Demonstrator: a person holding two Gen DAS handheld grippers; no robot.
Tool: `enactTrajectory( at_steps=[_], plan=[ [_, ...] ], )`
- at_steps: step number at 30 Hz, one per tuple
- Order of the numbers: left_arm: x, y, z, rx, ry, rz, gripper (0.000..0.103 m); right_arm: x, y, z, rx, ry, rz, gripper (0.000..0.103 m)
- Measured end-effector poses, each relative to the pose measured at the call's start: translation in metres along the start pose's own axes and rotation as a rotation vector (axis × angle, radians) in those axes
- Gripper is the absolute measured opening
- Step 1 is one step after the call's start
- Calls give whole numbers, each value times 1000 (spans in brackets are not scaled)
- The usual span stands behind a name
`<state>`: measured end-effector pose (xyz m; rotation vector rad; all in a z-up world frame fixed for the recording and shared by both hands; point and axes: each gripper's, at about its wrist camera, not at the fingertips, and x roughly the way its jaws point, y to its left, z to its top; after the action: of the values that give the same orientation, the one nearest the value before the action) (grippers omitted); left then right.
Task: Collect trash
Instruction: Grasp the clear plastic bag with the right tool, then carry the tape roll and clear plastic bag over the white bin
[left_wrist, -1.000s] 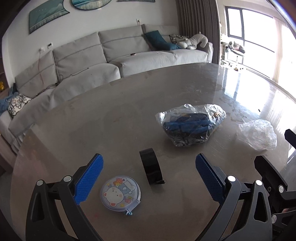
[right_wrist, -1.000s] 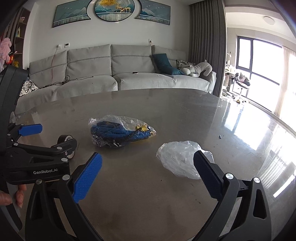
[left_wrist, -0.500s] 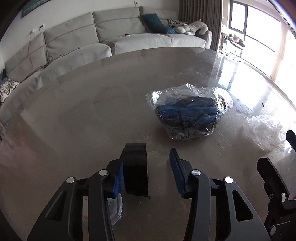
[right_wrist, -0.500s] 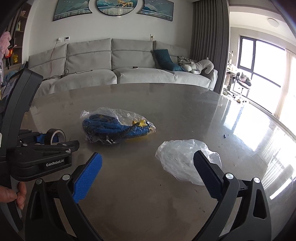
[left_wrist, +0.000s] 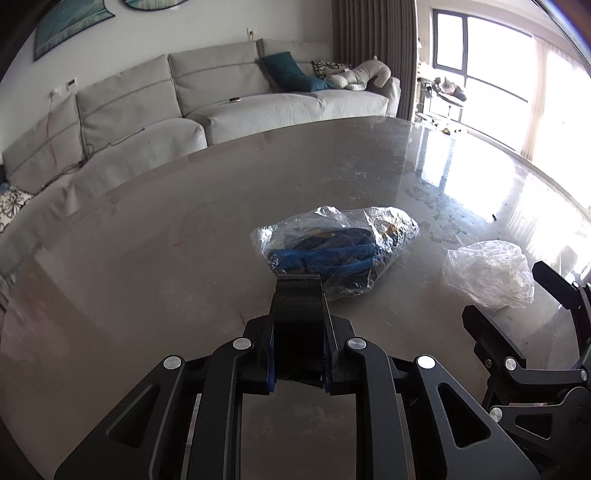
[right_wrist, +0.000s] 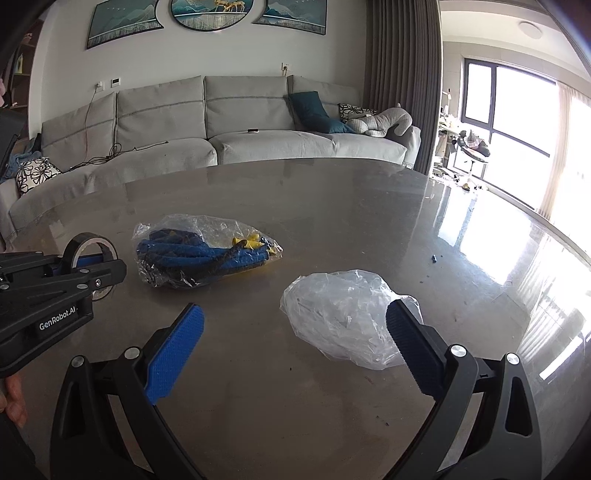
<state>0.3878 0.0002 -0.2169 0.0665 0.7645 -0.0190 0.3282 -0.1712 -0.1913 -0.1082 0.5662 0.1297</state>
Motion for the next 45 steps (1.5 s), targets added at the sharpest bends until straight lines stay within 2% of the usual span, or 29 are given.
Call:
enactTrajectory(
  at_steps=[11,16,21,22,23,24,26,29,45],
  plan=[
    [12,-30,6,45,31,-55,17,19,-17,7,14,31,3,98],
    [21,-40,12,50,44,-68,17,34,-34,10,68,86,24,98],
    [24,-44,13,58,39,-57,17,46,-39,14,45,153,17,98],
    [25,-45,13,58,41,-57,17,48,-40,14,42,158,18,86],
    [26,-44,13,60,42,-56,17,49,-39,14,35,160,18,62],
    [27,-45,13,62,41,-54,17,50,-39,12,28,173,21,59],
    [26,-46,13,62,40,-56,17,49,-40,8,17,171,36,31],
    [26,-48,13,64,39,-52,17,43,-38,5,-2,170,47,25],
    [-20,-63,3,119,-14,-91,17,-45,-56,3,20,68,2,24]
  ],
)
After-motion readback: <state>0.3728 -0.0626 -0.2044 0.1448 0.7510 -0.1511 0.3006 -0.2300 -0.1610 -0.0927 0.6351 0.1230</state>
